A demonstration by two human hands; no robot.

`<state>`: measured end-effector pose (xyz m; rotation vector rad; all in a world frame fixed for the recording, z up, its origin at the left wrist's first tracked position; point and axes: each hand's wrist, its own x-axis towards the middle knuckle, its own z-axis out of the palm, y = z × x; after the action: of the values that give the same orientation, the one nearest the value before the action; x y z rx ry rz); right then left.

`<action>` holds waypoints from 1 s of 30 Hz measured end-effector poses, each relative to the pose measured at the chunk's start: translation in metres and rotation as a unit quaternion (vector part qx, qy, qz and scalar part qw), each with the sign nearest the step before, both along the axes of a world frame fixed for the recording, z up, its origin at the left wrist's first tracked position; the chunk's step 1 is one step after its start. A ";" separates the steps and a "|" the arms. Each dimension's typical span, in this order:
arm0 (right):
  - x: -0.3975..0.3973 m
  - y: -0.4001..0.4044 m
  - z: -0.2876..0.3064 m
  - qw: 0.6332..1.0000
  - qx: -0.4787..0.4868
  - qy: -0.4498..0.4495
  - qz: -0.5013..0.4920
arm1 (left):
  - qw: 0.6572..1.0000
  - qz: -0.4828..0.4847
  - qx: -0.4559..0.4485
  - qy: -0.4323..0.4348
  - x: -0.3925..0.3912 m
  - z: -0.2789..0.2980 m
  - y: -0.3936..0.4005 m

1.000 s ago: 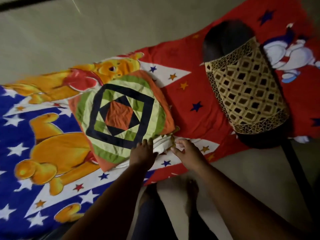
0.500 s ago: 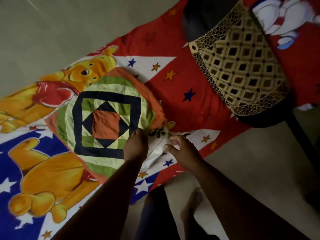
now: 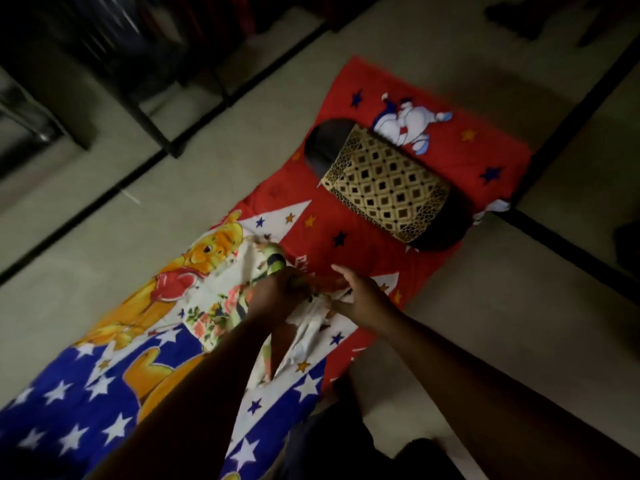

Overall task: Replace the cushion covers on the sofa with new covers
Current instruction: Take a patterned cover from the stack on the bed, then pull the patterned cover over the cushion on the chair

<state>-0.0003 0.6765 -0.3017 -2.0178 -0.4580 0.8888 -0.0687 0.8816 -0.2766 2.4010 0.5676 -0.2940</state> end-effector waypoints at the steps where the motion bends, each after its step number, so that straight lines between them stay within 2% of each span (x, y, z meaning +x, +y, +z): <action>1: -0.007 -0.020 0.012 1.000 -0.002 -0.026 0.002 | 1.000 -0.029 -0.008 0.002 0.002 0.022 -0.017; 5: -0.027 -0.097 0.052 0.984 -0.044 -0.171 -0.034 | 0.990 -0.114 -0.080 0.001 0.016 0.095 -0.098; 7: -0.037 -0.146 0.071 0.968 -0.084 -0.226 -0.069 | 0.980 -0.183 -0.067 -0.038 0.024 0.119 -0.147; 10: -0.048 -0.227 0.088 0.956 -0.092 -0.231 -0.158 | 0.959 -0.269 -0.056 -0.071 0.037 0.141 -0.217; 15: -0.071 -0.369 0.146 0.910 -0.046 -0.234 -0.338 | 0.913 -0.379 0.051 -0.144 0.052 0.156 -0.336; 20: -0.105 -0.483 0.203 0.868 -0.020 -0.254 -0.426 | 0.864 -0.457 0.072 -0.198 0.059 0.169 -0.464; 23: -0.130 -0.543 0.217 0.825 -0.009 -0.284 -0.489 | 0.841 -0.487 0.005 -0.236 0.057 0.185 -0.545; 26: -0.154 -0.599 0.220 0.789 -0.042 -0.314 -0.526 | 0.815 -0.519 -0.081 -0.247 0.059 0.194 -0.614; 28: -0.172 -0.634 0.221 0.790 -0.106 -0.307 -0.520 | 0.804 -0.533 -0.122 -0.233 0.063 0.197 -0.657; 30: -0.190 -0.668 0.212 0.788 -0.221 -0.274 -0.506 | 0.804 -0.529 -0.144 -0.232 0.069 0.197 -0.696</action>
<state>-0.1905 0.0084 -0.0894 -2.4611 0.6012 -0.3142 -0.0002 0.1859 -0.0791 2.1159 -1.0225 -0.2038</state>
